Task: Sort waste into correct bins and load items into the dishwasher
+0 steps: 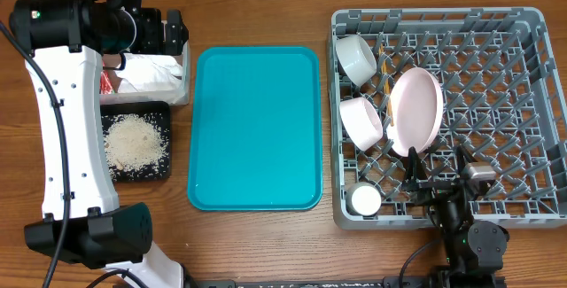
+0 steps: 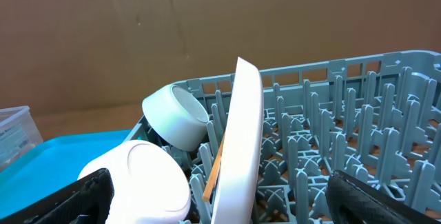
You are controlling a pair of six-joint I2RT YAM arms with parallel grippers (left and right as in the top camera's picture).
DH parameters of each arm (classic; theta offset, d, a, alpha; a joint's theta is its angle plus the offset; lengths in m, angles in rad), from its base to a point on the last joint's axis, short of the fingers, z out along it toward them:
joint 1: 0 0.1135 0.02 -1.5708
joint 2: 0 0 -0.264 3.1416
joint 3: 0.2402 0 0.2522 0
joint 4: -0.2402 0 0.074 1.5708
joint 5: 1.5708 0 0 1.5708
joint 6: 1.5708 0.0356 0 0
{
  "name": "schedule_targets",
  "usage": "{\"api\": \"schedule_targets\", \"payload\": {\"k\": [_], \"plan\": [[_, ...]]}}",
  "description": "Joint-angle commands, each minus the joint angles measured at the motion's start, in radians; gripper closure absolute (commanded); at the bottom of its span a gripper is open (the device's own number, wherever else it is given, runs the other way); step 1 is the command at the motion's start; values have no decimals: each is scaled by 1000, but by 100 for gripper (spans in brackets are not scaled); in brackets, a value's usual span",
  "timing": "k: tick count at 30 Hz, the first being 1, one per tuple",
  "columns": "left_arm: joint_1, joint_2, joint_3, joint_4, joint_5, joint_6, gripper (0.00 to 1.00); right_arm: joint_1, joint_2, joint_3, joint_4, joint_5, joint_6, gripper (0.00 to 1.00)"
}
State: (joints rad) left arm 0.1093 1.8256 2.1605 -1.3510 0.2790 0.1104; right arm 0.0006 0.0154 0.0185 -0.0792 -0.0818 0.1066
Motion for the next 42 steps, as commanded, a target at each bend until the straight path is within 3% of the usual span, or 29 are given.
{"api": "schedule_targets", "payload": {"k": [1,21,24,27,31,37,39,42], "plan": [[2,-7,7,1,-2,5,0,-2,-13,-11,3,-6,-3,0],[2,-7,7,-2,-3,6,0,-2,-13,-11,3,-6,-3,0],[3,-31,8,-31,-62,28,0,-2,-13,-11,3,-6,-3,0],[3,-113,-53,126,-32,27,0,-2,-13,-11,3,-6,-3,0],[-17,-319,-367,478,55,27,0,-2,-13,-11,3,-6,-3,0],[-31,-725,-1052,976,53,53,0,-2,-13,-11,3,-6,-3,0],[-31,-922,-1407,1229,54,69,0,-2,-13,-11,3,-6,-3,0],[-31,-1059,-1614,1366,52,69,0,-2,-13,-11,3,-6,-3,0]]}}
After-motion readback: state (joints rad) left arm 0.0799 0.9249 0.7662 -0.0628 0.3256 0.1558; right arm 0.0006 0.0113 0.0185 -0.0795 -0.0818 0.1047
